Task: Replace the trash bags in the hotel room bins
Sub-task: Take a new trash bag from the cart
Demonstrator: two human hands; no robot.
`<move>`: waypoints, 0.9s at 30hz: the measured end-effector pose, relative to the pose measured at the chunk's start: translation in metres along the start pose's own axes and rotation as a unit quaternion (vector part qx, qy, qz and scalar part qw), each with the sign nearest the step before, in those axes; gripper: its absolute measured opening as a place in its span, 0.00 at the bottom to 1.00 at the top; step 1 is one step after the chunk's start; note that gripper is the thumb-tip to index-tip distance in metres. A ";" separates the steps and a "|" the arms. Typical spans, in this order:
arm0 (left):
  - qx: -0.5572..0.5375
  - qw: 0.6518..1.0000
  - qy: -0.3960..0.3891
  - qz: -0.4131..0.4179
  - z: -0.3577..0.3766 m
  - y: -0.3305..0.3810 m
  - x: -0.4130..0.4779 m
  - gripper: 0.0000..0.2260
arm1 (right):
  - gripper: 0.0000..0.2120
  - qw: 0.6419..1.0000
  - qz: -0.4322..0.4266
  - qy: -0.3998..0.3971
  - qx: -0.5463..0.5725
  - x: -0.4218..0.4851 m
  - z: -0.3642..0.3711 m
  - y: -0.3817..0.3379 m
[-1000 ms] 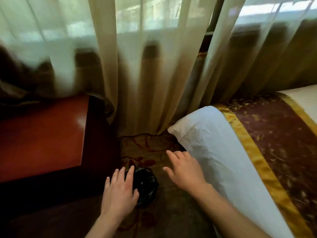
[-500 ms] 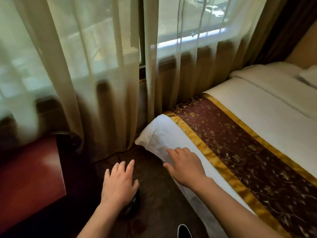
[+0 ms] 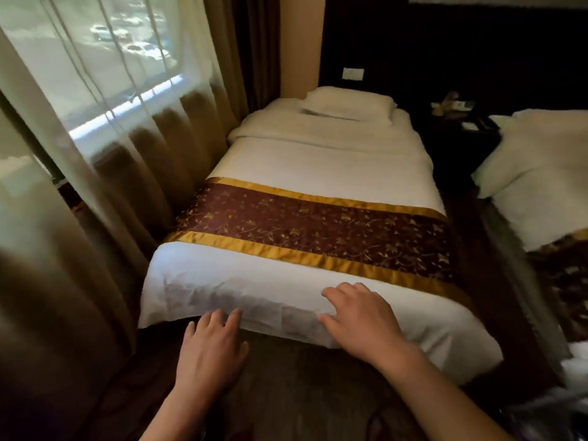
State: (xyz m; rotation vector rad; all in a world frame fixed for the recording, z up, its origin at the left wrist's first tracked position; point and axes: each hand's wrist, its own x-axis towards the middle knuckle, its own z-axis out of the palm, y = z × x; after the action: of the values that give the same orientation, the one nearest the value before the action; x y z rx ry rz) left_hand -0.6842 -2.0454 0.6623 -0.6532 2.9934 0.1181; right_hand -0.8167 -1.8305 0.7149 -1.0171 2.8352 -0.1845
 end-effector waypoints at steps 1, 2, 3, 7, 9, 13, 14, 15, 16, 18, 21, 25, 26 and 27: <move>-0.003 1.000 0.002 0.031 -0.005 0.018 -0.001 0.29 | 0.22 1.000 0.022 0.008 0.000 -0.018 -0.006 0.012; -0.008 0.998 0.003 0.061 -0.010 0.036 -0.003 0.30 | 0.22 0.999 0.043 0.017 0.001 -0.036 -0.011 0.024; -0.011 0.996 0.007 0.090 -0.014 0.054 -0.005 0.30 | 0.22 0.998 0.064 0.025 0.003 -0.055 -0.017 0.036; -0.015 0.982 0.007 0.186 -0.028 0.134 -0.024 0.31 | 0.23 0.987 0.140 0.072 0.008 -0.138 -0.037 0.084; -0.013 0.974 0.009 0.228 -0.033 0.179 -0.041 0.31 | 0.23 0.981 0.169 0.097 0.003 -0.184 -0.048 0.108; -0.014 0.953 0.019 0.302 -0.041 0.275 -0.089 0.32 | 0.22 0.967 0.218 0.132 -0.008 -0.284 -0.071 0.158; -0.020 0.947 0.025 0.319 -0.042 0.299 -0.102 0.32 | 0.22 0.963 0.230 0.137 -0.016 -0.310 -0.075 0.170; -0.028 0.941 0.031 0.337 -0.043 0.323 -0.115 0.32 | 0.22 0.959 0.243 0.141 -0.023 -0.333 -0.079 0.183; -0.035 0.934 0.036 0.354 -0.044 0.346 -0.129 0.32 | 0.22 0.955 0.257 0.144 -0.028 -0.356 -0.082 0.194; -0.046 0.919 0.053 0.388 -0.050 0.390 -0.156 0.32 | 0.23 0.944 0.290 0.151 -0.029 -0.398 -0.087 0.215; -0.068 0.896 0.076 0.433 -0.060 0.442 -0.190 0.31 | 0.24 0.928 0.335 0.162 -0.028 -0.449 -0.091 0.236; -0.077 0.867 0.088 0.484 -0.065 0.492 -0.218 0.29 | 0.25 0.909 0.383 0.162 -0.025 -0.498 -0.095 0.256; -0.079 0.860 0.090 0.496 -0.066 0.503 -0.223 0.29 | 0.25 0.903 0.397 0.164 -0.025 -0.508 -0.095 0.260; -0.080 0.854 0.092 0.506 -0.067 0.512 -0.227 0.29 | 0.24 0.895 0.411 0.169 -0.027 -0.517 -0.095 0.263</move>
State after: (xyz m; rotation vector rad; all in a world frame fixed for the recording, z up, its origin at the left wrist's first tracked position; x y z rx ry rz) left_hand -0.6962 -1.4934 0.7794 1.0225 3.1466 0.3697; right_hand -0.5997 -1.2919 0.8060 0.3088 3.2947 -0.2034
